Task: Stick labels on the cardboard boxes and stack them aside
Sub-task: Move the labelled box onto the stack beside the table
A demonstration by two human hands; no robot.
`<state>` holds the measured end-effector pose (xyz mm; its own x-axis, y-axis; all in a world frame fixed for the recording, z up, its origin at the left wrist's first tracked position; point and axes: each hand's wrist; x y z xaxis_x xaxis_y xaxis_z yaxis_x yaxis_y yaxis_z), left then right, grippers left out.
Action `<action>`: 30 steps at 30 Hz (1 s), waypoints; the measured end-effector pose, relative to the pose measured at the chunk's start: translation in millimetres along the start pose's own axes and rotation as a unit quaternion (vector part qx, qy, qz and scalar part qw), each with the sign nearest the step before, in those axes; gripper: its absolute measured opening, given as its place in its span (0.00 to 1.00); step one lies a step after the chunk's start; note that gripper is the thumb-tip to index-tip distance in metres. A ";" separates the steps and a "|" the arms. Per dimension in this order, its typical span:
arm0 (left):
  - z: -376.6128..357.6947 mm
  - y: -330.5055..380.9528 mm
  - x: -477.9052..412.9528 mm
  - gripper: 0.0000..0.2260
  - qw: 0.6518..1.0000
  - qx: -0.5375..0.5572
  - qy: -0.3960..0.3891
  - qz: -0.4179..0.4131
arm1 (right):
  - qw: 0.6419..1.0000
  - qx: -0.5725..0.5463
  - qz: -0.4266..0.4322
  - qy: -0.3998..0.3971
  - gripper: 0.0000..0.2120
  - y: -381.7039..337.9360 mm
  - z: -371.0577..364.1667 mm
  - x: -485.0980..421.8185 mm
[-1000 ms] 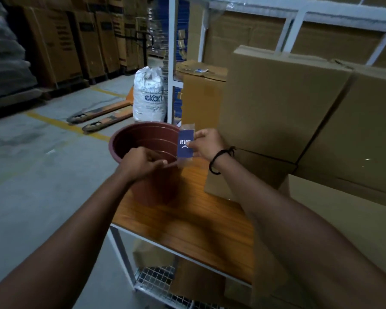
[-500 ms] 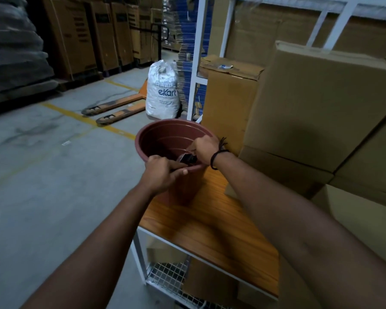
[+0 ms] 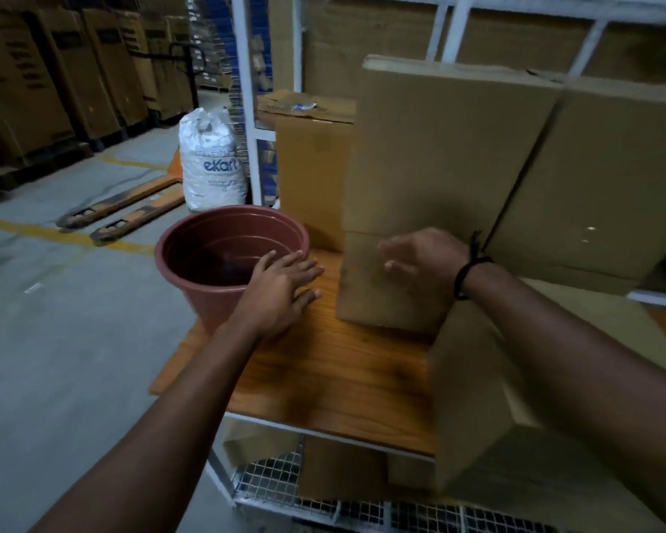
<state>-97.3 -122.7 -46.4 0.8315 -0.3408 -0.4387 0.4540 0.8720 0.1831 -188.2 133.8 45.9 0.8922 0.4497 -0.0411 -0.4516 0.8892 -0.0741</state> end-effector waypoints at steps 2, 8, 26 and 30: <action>-16.6 24.3 -20.6 0.23 0.999 0.038 -0.007 -0.030 | 1.000 -0.021 -0.022 -0.006 0.18 23.1 -0.9 21.7; -59.5 112.7 -60.7 0.20 0.972 0.221 -0.058 -0.043 | 0.987 -0.092 -0.129 0.014 0.17 95.2 3.8 96.3; -77.6 217.4 -70.6 0.22 0.894 0.428 -0.132 0.028 | 0.971 -0.048 -0.224 -0.067 0.35 214.7 -14.6 191.7; -77.7 228.1 -53.2 0.35 0.899 0.413 -0.144 -0.018 | 0.974 -0.056 -0.200 -0.093 0.39 223.7 -17.0 196.0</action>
<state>-62.9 121.6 -49.6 0.8054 -0.5451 -0.2329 0.4662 0.3399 0.8168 -114.4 419.5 4.4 0.9771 0.0870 0.1943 -0.0568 0.9861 -0.1559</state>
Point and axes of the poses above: each hand's wrist, its own x-axis away from the middle knuckle, its own z-axis out of the back of the hand, y = z × x, and after that the axes turned 12 degrees about -z, right-handed
